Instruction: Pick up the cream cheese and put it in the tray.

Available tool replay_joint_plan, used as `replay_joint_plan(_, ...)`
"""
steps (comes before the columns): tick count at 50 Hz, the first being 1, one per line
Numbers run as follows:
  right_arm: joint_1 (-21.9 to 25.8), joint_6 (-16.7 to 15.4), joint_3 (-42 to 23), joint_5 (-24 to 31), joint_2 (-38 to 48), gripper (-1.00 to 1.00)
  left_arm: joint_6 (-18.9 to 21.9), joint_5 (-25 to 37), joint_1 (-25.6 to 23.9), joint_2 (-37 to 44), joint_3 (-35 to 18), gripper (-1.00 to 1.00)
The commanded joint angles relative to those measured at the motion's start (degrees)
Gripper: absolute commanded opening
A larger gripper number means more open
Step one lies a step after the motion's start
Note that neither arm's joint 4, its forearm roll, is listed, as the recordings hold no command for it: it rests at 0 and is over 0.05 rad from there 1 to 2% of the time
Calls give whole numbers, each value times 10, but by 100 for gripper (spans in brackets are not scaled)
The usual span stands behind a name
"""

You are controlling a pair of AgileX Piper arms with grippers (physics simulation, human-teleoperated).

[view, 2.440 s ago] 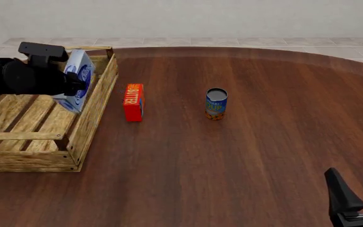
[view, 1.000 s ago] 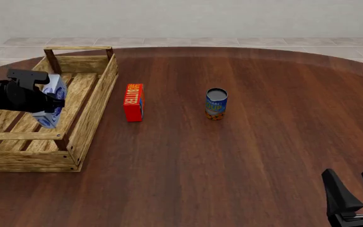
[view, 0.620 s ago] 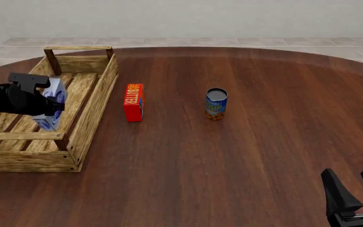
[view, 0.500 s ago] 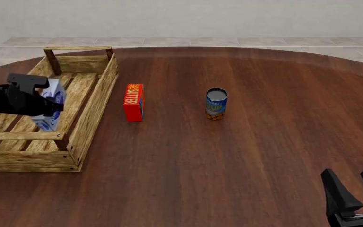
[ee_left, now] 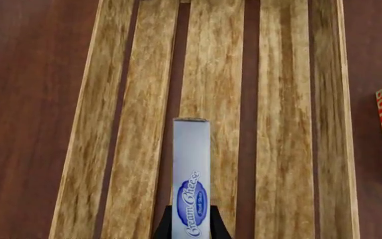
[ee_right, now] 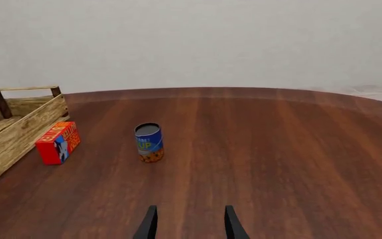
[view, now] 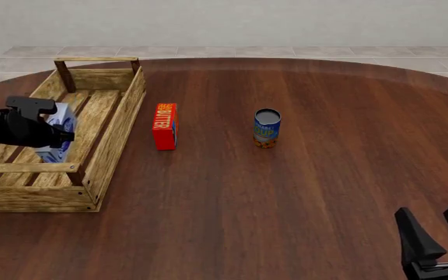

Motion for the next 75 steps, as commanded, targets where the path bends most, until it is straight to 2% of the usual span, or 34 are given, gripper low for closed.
replay_joint_plan(1, 1, 0, 0, -3, 5, 100, 10, -5, 11, 4, 0, -100)
replay_joint_plan(42, 7, 1, 0, -11, 19, 100, 23, -22, 27, 16, 10, -100)
replay_joint_plan(43, 7, 1, 0, -10, 18, 100, 24, -23, 28, 18, 11, 100)
replay_joint_plan(51, 7, 2, 0, -6, 14, 100, 18, -13, 25, 12, 6, 100)
replay_joint_plan(53, 7, 3, 0, -3, 11, 100, 11, -9, 11, -1, 15, 100)
replay_joint_plan(75, 11, 5, 0, -11, 20, 100, 2, 25, -22, -96, 28, 100)
